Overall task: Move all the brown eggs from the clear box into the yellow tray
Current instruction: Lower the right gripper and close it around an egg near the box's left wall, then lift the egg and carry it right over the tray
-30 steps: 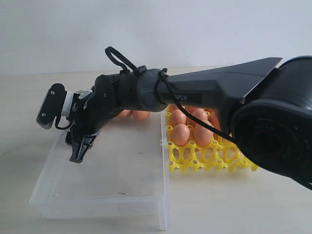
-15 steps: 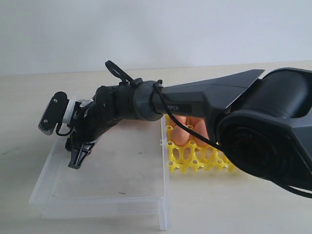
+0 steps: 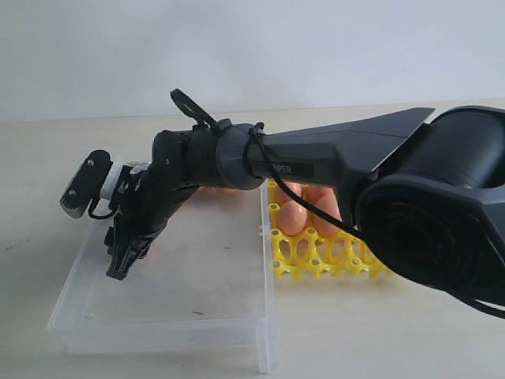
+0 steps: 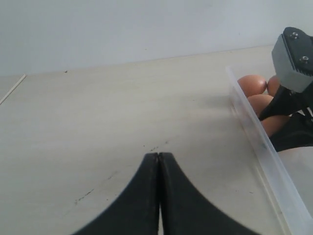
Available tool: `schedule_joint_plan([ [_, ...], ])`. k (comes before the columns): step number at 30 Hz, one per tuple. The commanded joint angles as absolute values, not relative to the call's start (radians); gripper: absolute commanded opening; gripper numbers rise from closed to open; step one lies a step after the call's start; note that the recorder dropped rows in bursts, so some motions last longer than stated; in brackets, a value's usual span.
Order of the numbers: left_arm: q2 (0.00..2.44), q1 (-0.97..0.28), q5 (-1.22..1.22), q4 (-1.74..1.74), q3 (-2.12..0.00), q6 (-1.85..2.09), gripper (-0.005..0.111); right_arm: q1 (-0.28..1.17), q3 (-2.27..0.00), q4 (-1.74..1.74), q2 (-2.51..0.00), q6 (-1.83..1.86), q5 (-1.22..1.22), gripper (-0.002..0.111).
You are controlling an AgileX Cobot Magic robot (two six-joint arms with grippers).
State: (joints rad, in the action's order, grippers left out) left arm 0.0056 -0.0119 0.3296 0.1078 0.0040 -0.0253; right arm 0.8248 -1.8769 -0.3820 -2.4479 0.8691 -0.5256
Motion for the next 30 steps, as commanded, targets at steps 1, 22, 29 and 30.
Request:
schedule_joint_plan([
  [1,0.000,-0.011,0.316,0.105,0.000,-0.030,0.000,0.826,-1.871,-0.356,-2.366,0.756,-0.574,0.000],
  [22,0.000,-0.011,0.316,0.105,0.000,-0.030,0.000,0.752,-0.938,-0.350,-1.672,0.310,0.386,0.000],
  [29,0.000,-0.011,0.316,0.105,0.000,-0.030,0.000,0.635,-0.738,-0.413,-1.593,0.308,0.417,0.000],
  [30,0.000,-0.011,0.316,0.105,0.000,-0.030,0.000,0.619,-0.722,-0.413,-1.585,0.303,0.417,0.000],
])
